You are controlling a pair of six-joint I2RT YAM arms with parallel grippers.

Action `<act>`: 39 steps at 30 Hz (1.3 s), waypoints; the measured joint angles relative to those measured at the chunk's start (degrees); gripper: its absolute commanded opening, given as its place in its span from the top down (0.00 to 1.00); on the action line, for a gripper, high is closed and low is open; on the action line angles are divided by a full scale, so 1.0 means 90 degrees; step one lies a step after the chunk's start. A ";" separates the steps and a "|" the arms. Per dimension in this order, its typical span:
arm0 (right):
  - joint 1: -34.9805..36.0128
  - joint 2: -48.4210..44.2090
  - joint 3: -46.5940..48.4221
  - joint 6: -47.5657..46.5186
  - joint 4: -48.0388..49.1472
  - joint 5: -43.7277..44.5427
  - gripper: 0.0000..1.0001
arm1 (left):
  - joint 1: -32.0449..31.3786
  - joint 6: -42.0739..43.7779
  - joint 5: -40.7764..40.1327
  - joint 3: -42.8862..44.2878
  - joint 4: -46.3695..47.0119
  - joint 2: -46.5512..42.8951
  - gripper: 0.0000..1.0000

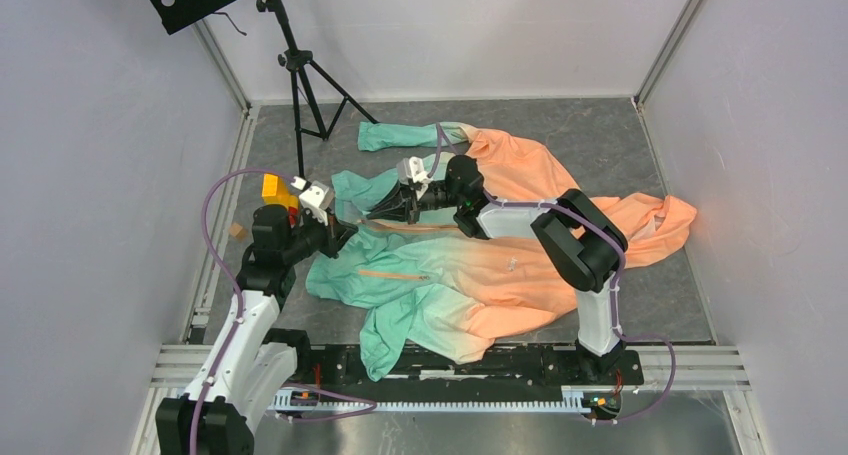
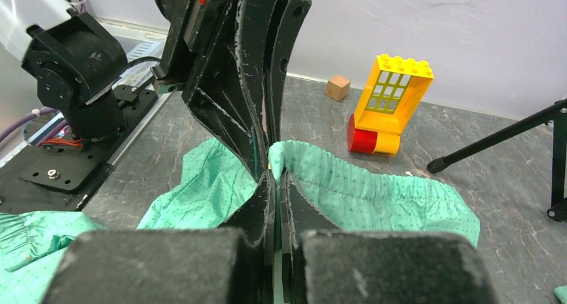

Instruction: Zip up the jacket

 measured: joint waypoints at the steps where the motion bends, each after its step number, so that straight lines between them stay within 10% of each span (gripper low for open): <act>1: 0.0012 0.0000 0.0000 -0.0066 -0.0005 -0.0002 1.00 | 0.0000 0.0002 0.0000 0.0000 0.0000 0.0000 0.98; 39: -0.0078 0.0301 -0.0053 0.0044 0.0338 -0.0376 1.00 | 0.0000 0.0051 0.0007 0.0000 -0.0005 0.0017 0.98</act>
